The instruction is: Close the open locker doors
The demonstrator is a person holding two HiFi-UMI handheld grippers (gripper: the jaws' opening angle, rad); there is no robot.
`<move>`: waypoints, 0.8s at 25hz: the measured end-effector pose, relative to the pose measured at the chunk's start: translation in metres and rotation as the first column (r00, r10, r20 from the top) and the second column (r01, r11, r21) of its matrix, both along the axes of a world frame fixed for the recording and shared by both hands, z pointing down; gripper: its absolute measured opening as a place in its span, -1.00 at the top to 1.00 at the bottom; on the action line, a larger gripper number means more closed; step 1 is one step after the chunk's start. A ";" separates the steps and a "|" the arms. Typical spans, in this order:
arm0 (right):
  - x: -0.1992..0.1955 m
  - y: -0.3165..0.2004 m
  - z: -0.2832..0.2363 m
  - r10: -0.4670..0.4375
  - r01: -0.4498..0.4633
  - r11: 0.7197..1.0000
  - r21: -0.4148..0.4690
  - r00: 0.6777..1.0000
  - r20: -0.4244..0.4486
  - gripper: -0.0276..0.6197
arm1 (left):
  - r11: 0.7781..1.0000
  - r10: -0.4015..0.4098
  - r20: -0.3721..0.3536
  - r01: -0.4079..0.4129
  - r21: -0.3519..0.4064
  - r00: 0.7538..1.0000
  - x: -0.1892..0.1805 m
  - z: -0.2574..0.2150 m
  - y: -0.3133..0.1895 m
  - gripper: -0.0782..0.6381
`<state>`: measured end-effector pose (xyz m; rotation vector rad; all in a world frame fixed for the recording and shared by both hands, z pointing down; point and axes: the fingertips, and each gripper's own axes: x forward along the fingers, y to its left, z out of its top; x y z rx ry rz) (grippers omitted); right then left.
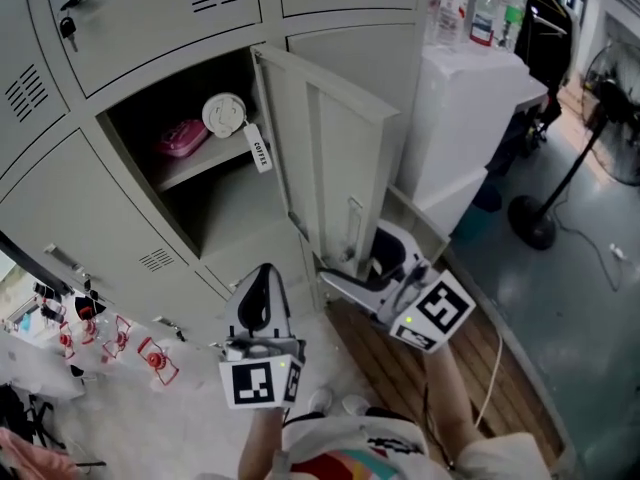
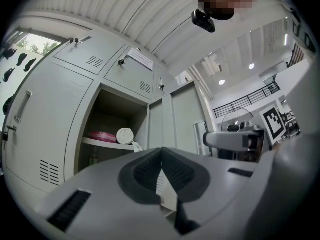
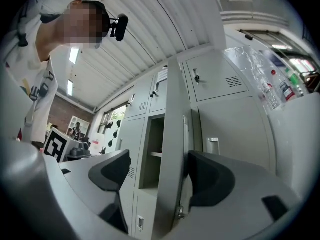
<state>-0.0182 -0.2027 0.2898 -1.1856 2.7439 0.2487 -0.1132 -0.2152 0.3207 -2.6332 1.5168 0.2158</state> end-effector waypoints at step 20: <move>-0.075 0.027 -0.007 -0.259 0.259 0.966 0.005 0.966 0.019 -0.14 | 0.986 -0.164 -0.005 0.164 -0.007 0.986 -0.061 0.004 0.002 0.76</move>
